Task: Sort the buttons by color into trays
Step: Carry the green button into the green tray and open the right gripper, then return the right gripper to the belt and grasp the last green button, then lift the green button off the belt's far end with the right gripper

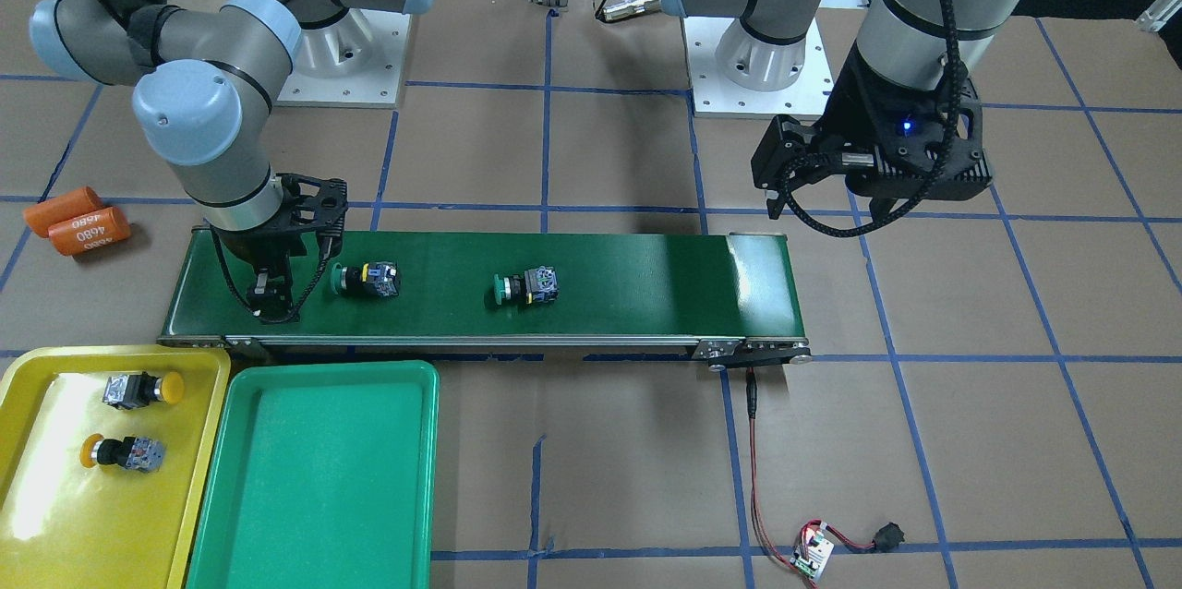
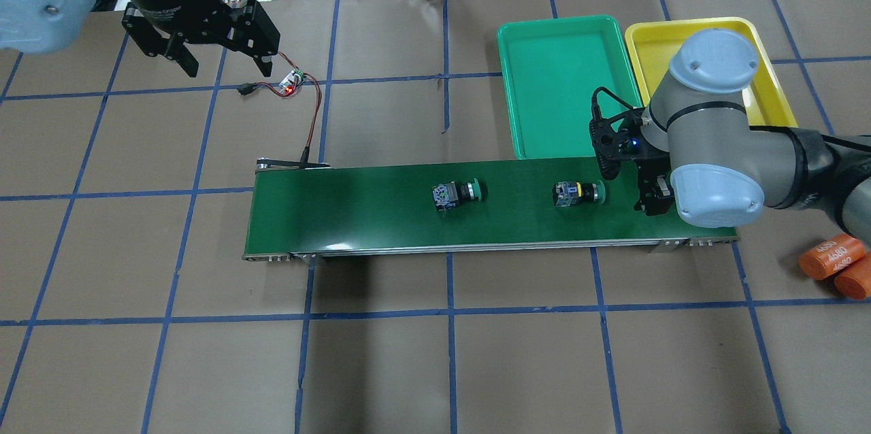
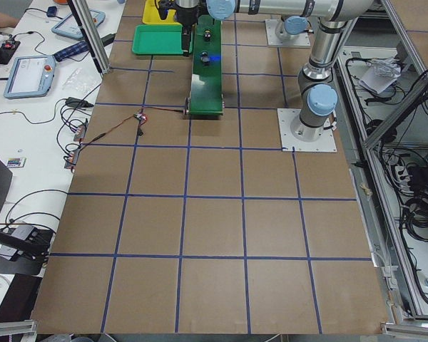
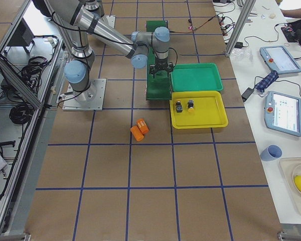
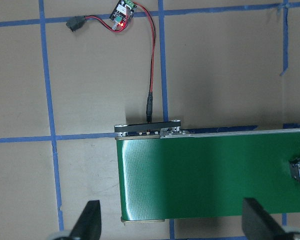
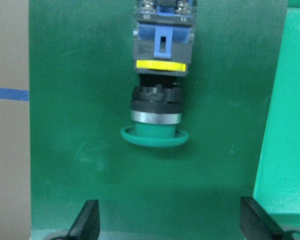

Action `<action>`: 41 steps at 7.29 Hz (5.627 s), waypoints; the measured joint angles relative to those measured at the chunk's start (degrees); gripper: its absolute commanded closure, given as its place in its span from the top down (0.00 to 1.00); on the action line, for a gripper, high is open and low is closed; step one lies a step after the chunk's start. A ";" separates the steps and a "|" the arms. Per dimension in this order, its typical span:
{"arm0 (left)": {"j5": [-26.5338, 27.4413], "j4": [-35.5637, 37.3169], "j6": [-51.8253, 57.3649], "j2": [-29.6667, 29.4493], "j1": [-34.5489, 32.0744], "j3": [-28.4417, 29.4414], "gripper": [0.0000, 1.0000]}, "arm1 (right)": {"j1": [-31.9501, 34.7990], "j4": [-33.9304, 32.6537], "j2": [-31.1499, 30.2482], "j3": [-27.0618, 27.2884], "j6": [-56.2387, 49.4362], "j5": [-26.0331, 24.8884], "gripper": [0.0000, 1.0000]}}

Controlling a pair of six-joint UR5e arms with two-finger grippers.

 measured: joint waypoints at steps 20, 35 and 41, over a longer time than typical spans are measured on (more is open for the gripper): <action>0.00 -0.26 -0.26 0.17 0.05 0.23 1.00 | -0.42 -1.76 19.44 -22.02 -3.89 8.54 1.00; 0.11 -0.03 0.03 0.17 -0.11 0.19 1.00 | -0.86 3.18 -1.36 0.87 -1.12 1.64 1.00; 0.11 -0.68 -0.02 1.89 -0.60 -1.04 1.00 | 0.66 2.17 -1.34 1.93 0.98 2.46 0.90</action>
